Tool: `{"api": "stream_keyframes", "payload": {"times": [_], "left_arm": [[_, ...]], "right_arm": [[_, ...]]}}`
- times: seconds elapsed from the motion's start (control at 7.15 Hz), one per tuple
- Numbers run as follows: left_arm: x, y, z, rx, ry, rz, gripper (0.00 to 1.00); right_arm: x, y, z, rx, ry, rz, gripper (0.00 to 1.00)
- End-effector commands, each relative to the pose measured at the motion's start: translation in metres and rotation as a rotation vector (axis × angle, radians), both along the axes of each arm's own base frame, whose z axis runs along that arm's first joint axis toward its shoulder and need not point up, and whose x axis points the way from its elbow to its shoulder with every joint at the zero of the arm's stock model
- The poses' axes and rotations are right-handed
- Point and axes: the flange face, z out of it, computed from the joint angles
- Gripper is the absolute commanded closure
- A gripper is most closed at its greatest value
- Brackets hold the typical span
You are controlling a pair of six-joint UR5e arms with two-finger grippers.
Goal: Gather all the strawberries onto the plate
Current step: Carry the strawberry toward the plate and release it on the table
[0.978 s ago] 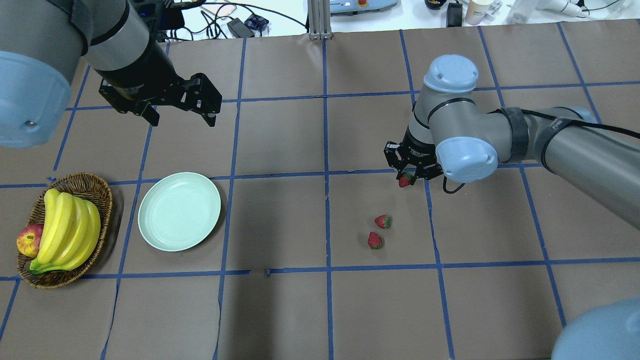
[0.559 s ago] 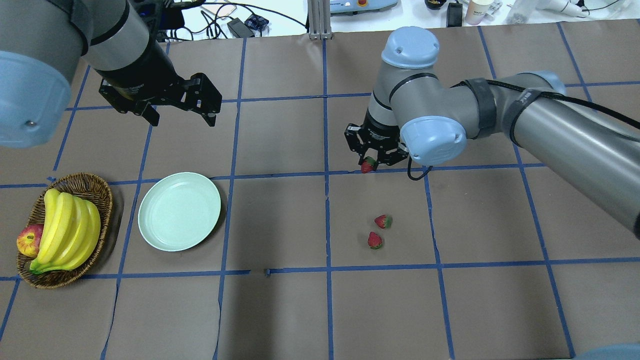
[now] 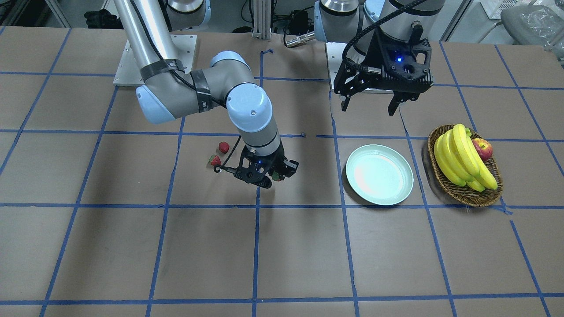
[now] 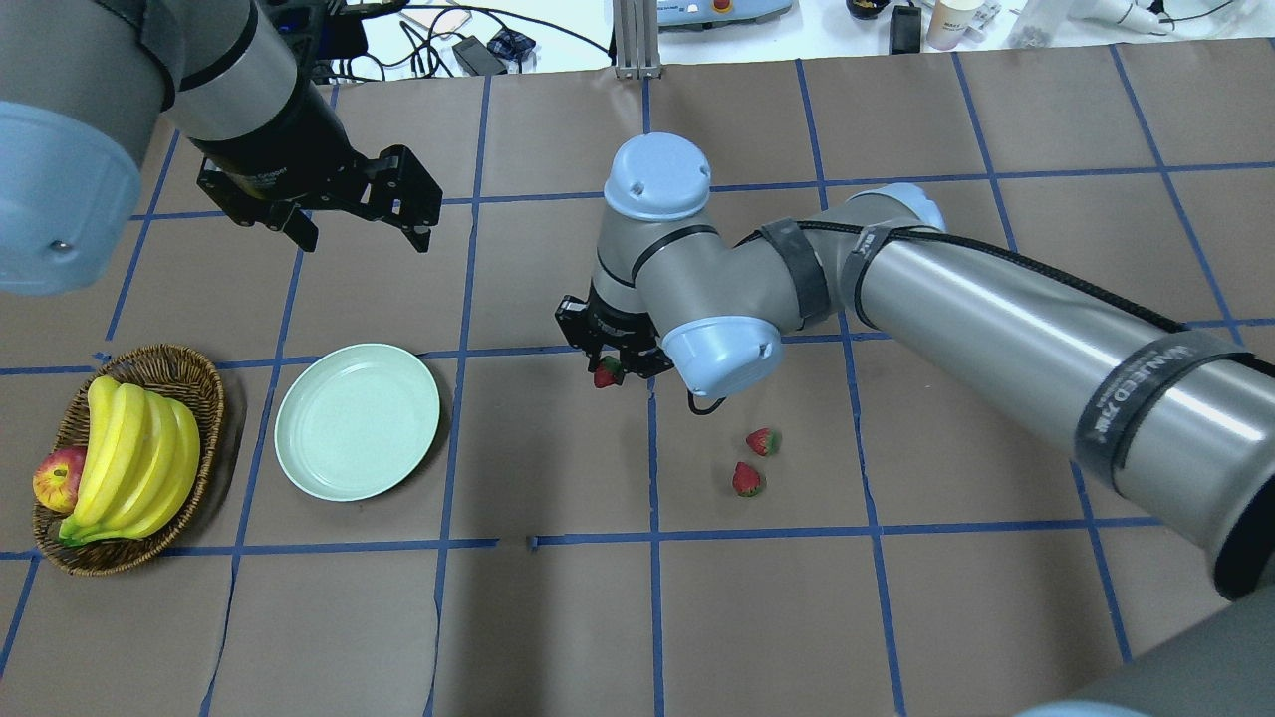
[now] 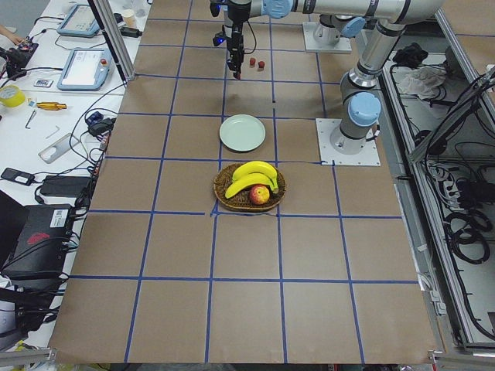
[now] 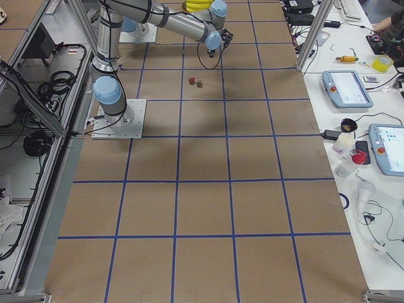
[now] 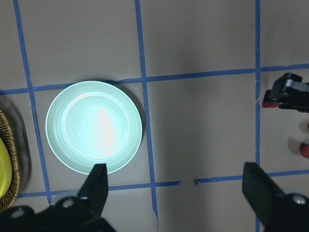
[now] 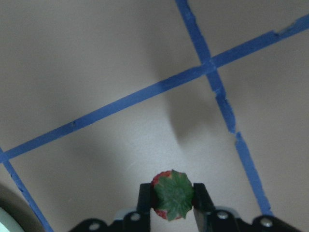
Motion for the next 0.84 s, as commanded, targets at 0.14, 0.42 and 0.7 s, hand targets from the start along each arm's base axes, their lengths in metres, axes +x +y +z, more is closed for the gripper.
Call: {"api": "stream_keyframes", "payload": {"times": [0.14, 0.42, 0.7], "left_arm": [[0.0, 0.001, 0.001, -0.002, -0.006, -0.001, 0.0], [0.001, 0.0, 0.0, -0.001, -0.004, 0.001, 0.0], [0.001, 0.0, 0.001, -0.003, -0.003, 0.001, 0.0]], "right_arm": [[0.032, 0.019, -0.023, 0.027, 0.011, 0.022, 0.9], [0.031, 0.02, -0.027, 0.034, 0.014, 0.022, 0.42], [0.03, 0.015, -0.003, -0.009, 0.009, 0.018, 0.02]]}}
